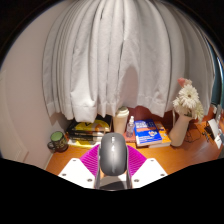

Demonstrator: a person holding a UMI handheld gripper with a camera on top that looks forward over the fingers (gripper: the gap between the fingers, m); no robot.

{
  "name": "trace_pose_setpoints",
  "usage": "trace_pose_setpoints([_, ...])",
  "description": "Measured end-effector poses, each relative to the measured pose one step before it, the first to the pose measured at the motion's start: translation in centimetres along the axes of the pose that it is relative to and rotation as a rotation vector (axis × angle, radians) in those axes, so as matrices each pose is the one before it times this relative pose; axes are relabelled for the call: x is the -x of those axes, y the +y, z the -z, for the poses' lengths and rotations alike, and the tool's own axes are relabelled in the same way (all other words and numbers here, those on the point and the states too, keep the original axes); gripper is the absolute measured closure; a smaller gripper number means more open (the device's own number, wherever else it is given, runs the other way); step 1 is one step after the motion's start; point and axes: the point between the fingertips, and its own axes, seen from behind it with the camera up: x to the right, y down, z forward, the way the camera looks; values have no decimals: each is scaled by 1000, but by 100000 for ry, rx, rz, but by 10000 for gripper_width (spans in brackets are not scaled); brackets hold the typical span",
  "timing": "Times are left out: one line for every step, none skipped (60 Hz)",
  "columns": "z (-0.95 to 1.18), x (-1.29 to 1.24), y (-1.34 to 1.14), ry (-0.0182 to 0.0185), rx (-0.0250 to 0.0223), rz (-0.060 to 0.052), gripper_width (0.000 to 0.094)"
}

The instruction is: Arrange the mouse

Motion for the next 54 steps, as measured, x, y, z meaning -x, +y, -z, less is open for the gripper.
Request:
trace_pose_setpoints([-101, -689, 844, 523, 1321, -276, 574])
trace_pose_setpoints([-137, -625, 909, 391, 1478, -116, 575])
trace_pose_setpoints([-212, -435, 1059, 906, 747, -118, 576])
trace_pose_setpoints([-112, -692, 892, 189, 1759, 372, 575])
trace_pose_setpoints([-197, -606, 962, 607, 1670, 242, 576])
trace_pose_setpoints([-219, -611, 1010, 814, 1798, 133, 575])
trace_pose_setpoints([-258, -528, 1032, 815, 1857, 118, 575])
trace_pose_setpoints([-263, -371, 1004, 472, 1766, 144, 576])
trace_pose_setpoints([-281, -276, 1013, 113, 1726, 167, 576])
trace_pose_setpoints([-307, -206, 1029, -16, 1886, -37, 577])
trace_pose_setpoints([-273, -195, 1032, -2, 2021, -226, 576])
trace_pose_setpoints([-461, -87, 1078, 341, 1179, -419, 577])
trace_pose_setpoints([-269, -130, 892, 86, 1716, -184, 576])
trace_pose_setpoints([-286, -120, 845, -161, 1394, -61, 576])
trace_pose_setpoints([-346, -30, 811, -213, 1342, -155, 576])
trace_pose_setpoints([-335, 23, 842, -289, 1608, -183, 577])
trace_pose_setpoints([-317, 35, 851, -340, 1751, -241, 577])
trace_pose_setpoints([-291, 51, 749, -351, 1655, -194, 576])
trace_pose_setpoints([-270, 30, 693, -314, 1318, -29, 575])
trace_pose_setpoints([-276, 27, 616, -249, 1040, 60, 576])
trace_pose_setpoints([-299, 64, 600, -130, 989, 71, 575])
trace_pose_setpoints([-296, 151, 624, 81, 1031, -70, 575])
trace_pose_setpoints([-219, 49, 596, -180, 1116, 170, 576])
trace_pose_setpoints([-241, 46, 589, -227, 726, 234, 576])
trace_pose_setpoints([-259, 69, 452, -239, 828, 175, 577])
trace_pose_setpoints([-278, 55, 453, -155, 729, 50, 577])
trace_pose_setpoints([-275, 42, 491, -85, 769, 59, 579])
trace_pose_setpoints([-260, 61, 472, -84, 857, 190, 577])
trace_pose_setpoints([-216, 41, 456, -43, 946, 379, 576])
trace_pose_setpoints([5, -62, -11, 242, -459, 544, 575])
trace_pose_setpoints([-19, -8, -344, 133, -1347, -78, 575])
trace_pose_setpoints([-87, 39, 81, 166, -620, -486, 576])
trace_pose_setpoints([115, 14, 161, -40, 308, -532, 575])
trace_pose_setpoints([5, 30, -69, 21, -491, -488, 575])
trace_pose_setpoints([-24, 56, 29, -80, -194, -291, 571])
trace_pose_setpoints([53, 18, 32, -105, 38, -114, 572])
trace_pose_setpoints([20, -1, -52, -79, -385, -38, 572])
trace_pose_setpoints([-10, 3, 29, -89, -84, -64, 570])
trace_pose_setpoints([-108, -62, -53, -219, -220, -139, 551])
trace_pose_setpoints([26, -3, 28, -54, -61, -247, 551])
trace_pose_setpoints([-15, 0, -49, 84, -311, -357, 542])
trace_pose_setpoints([-24, -4, 27, 71, -21, -205, 531])
trace_pose_setpoints([6, -10, -16, 184, 31, -127, 526])
trace_pose_setpoints([-10, -12, -38, 227, -107, -34, 512])
trace_pose_setpoints([-29, -7, 24, 221, 165, 85, 506])
trace_pose_setpoints([2, 2, -66, 175, -216, 111, 490])
trace_pose_setpoints([-30, 1, 46, 149, 191, 33, 484])
trace_pose_setpoints([-84, 1, -23, 127, -133, -62, 472])
trace_pose_setpoints([-31, -15, -18, 172, 15, -128, 465])
trace_pose_setpoints([-19, 9, -9, 205, 168, -222, 458])
trace_pose_setpoints([-35, 17, -26, 133, 74, -137, 453])
trace_pose_setpoints([-21, 11, 5, 112, 151, -60, 447])
trace_pose_setpoints([-33, 11, 8, 113, 127, -38, 443])
trace_pose_setpoints([-7, 9, 4, 77, 190, -99, 437])
